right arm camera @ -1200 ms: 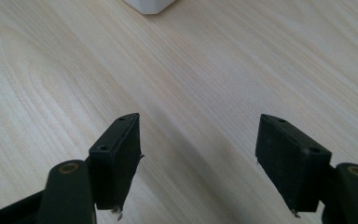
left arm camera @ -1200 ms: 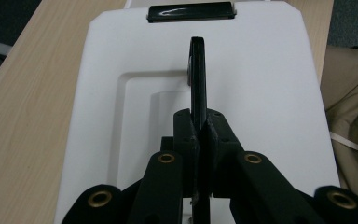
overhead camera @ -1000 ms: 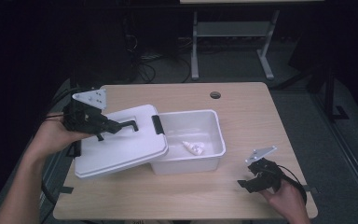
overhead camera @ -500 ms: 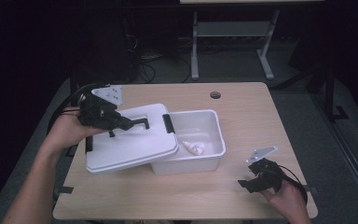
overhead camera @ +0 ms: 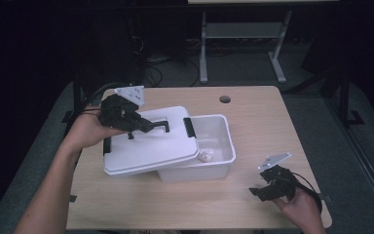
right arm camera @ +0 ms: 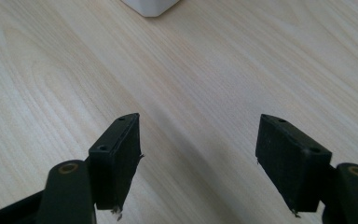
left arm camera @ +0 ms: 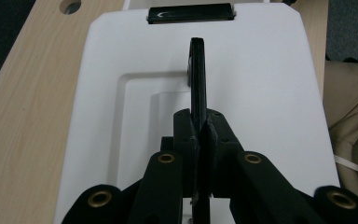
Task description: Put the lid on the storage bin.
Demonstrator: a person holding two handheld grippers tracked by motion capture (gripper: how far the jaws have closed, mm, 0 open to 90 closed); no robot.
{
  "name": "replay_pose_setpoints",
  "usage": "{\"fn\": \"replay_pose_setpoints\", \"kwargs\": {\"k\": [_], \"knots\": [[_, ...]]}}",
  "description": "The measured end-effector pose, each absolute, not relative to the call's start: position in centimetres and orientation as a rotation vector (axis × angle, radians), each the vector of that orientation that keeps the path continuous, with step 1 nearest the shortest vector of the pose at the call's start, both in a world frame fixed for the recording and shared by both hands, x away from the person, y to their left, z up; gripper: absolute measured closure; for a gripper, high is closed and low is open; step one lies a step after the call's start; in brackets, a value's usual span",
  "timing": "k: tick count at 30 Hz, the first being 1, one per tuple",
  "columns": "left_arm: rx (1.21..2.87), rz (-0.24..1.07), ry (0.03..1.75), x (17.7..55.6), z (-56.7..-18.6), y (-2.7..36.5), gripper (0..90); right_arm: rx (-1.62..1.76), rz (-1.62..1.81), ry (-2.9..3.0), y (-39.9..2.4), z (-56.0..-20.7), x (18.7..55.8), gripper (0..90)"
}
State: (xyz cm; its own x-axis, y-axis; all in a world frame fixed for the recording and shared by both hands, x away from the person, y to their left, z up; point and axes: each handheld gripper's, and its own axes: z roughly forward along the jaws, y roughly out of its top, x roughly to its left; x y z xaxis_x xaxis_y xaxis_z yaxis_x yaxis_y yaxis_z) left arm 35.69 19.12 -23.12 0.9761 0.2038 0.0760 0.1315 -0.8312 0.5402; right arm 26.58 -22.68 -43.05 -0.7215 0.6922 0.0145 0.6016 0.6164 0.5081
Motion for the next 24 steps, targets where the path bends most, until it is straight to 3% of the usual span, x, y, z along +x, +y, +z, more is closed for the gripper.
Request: {"fn": "replay_pose_setpoints", "kwargs": {"k": [24], "knots": [[2.580, 0.142, 0.167, 37.7, -23.8, 14.5, 84.1, 1.079, 0.735, 2.656, -22.7, -43.0, 26.5, 30.0]]}}
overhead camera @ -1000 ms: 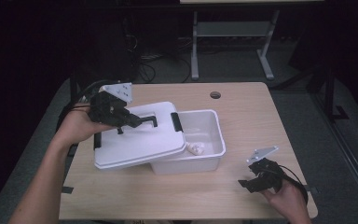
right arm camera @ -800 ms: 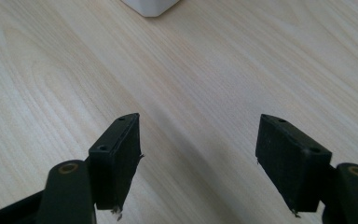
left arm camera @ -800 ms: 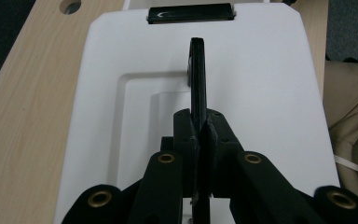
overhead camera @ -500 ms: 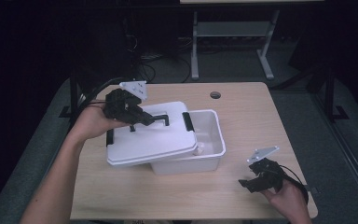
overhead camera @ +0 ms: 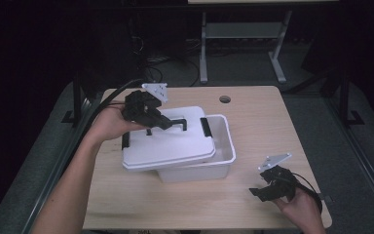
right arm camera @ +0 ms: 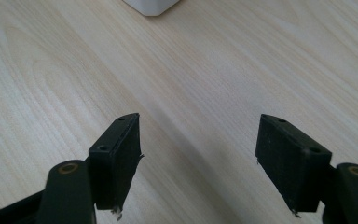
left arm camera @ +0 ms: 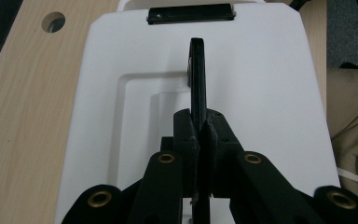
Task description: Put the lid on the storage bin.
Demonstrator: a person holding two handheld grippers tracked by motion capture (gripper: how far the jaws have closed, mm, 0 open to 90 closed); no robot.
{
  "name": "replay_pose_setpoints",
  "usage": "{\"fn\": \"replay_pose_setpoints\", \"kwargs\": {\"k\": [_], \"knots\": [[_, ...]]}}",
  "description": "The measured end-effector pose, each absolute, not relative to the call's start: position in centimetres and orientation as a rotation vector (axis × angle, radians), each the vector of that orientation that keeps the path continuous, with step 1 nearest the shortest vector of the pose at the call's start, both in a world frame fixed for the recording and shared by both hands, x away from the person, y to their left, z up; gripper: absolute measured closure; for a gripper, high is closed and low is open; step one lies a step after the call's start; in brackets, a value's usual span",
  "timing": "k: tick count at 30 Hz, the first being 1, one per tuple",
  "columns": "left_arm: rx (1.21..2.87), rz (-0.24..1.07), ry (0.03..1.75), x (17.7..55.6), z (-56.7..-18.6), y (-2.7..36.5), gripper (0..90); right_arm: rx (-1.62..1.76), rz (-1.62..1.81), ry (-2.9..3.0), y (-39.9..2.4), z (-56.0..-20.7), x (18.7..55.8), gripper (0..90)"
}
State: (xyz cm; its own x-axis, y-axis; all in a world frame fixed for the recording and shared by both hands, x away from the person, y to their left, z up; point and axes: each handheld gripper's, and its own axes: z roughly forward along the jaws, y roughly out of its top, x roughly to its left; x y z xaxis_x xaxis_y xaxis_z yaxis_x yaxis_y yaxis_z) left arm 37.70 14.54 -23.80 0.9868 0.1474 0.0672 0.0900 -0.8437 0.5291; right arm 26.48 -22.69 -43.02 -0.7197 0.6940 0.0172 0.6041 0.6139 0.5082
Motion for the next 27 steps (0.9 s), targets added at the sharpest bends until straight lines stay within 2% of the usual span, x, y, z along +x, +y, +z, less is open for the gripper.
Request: {"fn": "replay_pose_setpoints", "kwargs": {"k": [27], "knots": [[2.591, 0.089, 0.103, 39.8, -25.0, 9.6, 84.1, 1.092, 0.772, 2.641, -23.4, -42.7, 26.3, 30.0]]}}
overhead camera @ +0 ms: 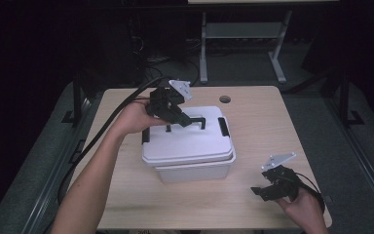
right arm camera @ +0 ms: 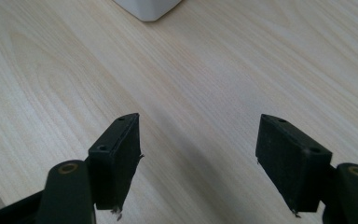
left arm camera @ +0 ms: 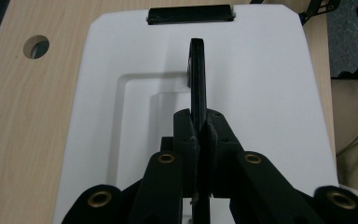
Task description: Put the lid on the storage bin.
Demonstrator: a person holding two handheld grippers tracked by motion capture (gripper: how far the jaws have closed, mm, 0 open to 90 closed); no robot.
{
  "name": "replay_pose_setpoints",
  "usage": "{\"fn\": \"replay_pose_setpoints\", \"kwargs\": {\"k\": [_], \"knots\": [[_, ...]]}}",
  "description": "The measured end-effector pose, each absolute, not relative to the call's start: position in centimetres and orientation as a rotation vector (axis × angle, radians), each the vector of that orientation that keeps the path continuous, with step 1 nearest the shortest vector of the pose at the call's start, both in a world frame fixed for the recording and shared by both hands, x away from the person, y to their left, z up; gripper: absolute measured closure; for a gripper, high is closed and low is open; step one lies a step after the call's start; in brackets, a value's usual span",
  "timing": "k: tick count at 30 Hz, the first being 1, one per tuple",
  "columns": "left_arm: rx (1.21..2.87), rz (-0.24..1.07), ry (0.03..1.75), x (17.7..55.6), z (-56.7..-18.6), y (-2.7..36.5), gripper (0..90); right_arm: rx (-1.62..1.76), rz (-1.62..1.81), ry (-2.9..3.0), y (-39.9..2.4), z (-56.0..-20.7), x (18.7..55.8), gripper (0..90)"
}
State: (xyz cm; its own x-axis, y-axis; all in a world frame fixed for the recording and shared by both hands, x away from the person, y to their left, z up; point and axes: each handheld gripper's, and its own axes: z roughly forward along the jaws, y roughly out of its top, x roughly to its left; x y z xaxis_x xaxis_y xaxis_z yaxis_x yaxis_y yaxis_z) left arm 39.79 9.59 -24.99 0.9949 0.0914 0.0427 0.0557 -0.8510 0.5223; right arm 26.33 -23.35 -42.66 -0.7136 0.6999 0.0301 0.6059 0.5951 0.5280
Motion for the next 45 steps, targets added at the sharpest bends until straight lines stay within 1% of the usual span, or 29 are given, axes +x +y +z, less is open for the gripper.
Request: {"fn": "replay_pose_setpoints", "kwargs": {"k": [17, 42, 45], "knots": [[2.604, 0.041, 0.091, 40.7, -26.6, 7.8, 84.1, 1.093, 0.788, 2.636, -23.6, -42.7, 26.2, 30.0], [2.660, 0.040, 0.118, 40.6, -28.2, 8.1, 83.4, 1.073, 0.787, 2.645, -23.2, -42.6, 26.3, 29.5], [2.669, 0.030, 0.131, 40.6, -28.3, 8.2, 80.9, 1.067, 0.785, 2.648, -23.1, -42.7, 26.3, 29.5]]}}
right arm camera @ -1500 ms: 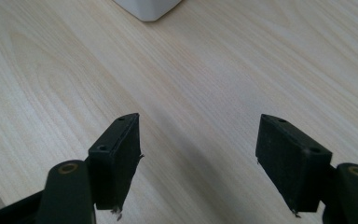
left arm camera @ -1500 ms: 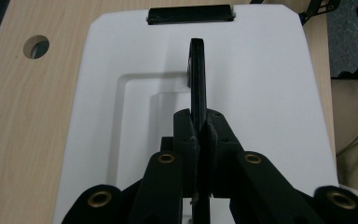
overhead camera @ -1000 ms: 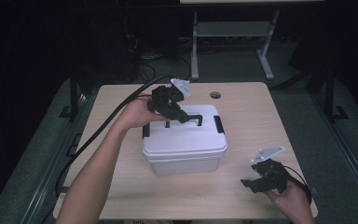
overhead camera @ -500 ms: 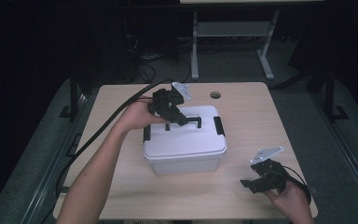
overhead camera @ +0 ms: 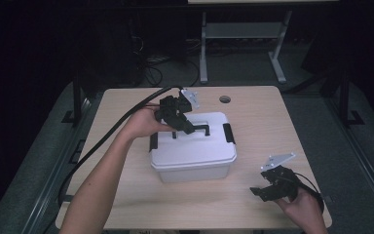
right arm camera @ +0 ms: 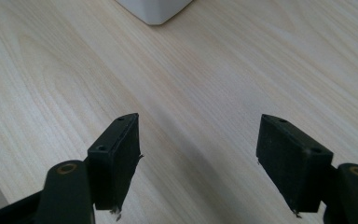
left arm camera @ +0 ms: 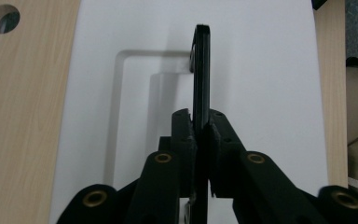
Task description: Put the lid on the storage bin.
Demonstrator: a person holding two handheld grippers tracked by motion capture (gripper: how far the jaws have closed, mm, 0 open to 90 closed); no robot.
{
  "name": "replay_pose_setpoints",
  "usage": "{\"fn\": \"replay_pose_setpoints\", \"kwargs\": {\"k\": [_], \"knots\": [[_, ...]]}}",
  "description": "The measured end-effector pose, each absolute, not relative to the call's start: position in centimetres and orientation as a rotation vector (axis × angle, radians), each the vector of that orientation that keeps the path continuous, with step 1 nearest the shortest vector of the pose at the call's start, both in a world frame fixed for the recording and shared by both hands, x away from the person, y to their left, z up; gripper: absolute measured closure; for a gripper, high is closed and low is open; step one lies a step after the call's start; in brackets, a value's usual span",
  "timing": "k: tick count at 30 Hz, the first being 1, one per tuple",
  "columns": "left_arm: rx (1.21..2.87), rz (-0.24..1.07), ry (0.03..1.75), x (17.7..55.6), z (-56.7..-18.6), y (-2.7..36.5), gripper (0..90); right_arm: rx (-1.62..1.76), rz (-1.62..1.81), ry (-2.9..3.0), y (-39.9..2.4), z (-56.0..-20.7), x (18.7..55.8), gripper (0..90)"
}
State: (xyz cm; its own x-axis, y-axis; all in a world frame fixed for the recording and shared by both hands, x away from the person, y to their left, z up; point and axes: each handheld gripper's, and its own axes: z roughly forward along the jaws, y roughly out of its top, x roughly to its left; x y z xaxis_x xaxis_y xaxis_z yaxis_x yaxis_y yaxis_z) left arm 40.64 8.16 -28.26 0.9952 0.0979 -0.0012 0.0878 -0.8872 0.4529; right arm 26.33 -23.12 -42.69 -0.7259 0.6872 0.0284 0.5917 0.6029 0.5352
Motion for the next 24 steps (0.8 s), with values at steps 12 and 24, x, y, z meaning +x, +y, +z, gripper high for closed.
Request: {"fn": "replay_pose_setpoints", "kwargs": {"k": [12, 24], "knots": [[2.666, -0.028, 0.153, 39.8, -27.9, 8.9, 59.1, 1.061, 0.781, 2.654, -22.9, -42.7, 26.2, 29.5], [2.673, 0.015, 0.141, 38.9, -27.4, 9.3, 52.1, 1.066, 0.772, 2.641, -23.0, -42.6, 25.8, 29.5]]}}
